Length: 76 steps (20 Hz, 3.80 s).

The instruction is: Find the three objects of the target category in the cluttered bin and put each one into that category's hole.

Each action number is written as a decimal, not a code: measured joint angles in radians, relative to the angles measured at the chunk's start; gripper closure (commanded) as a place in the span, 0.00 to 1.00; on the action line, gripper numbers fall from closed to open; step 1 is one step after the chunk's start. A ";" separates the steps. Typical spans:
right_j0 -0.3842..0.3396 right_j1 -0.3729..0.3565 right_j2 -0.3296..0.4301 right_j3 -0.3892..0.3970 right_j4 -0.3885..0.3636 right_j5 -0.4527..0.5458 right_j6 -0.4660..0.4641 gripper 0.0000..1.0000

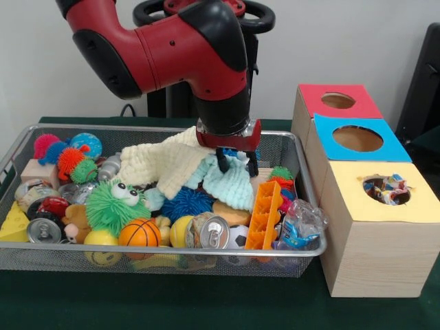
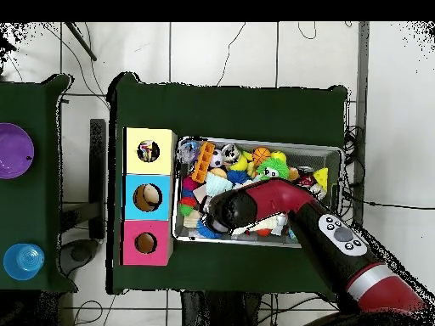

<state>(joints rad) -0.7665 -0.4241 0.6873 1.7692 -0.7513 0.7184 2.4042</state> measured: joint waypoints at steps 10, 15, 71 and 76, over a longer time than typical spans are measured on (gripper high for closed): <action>0.000 0.002 0.000 -0.005 0.000 0.003 -0.054 0.00; 0.000 0.002 0.000 -0.009 0.000 0.023 -0.095 0.00; 0.428 -0.362 -0.458 -0.168 -0.380 -0.131 0.254 1.00; 0.463 -0.365 -0.551 -0.201 -0.379 -0.132 0.313 1.00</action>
<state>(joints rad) -0.3032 -0.7893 0.1360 1.5677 -1.1299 0.5868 2.7176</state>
